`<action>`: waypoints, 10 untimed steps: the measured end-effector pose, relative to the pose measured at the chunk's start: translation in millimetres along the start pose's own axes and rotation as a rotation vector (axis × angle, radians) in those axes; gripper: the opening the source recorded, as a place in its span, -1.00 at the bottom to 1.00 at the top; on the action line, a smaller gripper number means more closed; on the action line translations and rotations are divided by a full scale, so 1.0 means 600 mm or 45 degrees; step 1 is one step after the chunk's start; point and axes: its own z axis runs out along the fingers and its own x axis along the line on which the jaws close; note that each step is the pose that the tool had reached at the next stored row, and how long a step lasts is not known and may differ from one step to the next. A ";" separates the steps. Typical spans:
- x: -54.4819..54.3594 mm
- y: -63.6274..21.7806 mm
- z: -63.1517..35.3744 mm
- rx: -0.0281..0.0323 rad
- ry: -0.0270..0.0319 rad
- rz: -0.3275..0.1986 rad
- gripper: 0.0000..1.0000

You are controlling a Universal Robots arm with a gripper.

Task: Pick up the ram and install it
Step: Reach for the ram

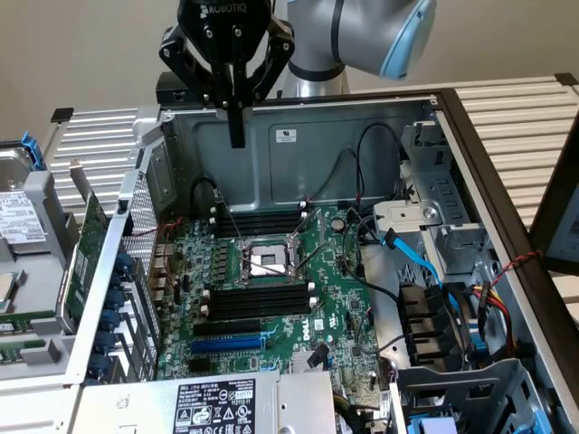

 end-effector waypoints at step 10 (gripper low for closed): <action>0.075 -0.008 -0.002 -0.0015 0.0002 0.000 -0.80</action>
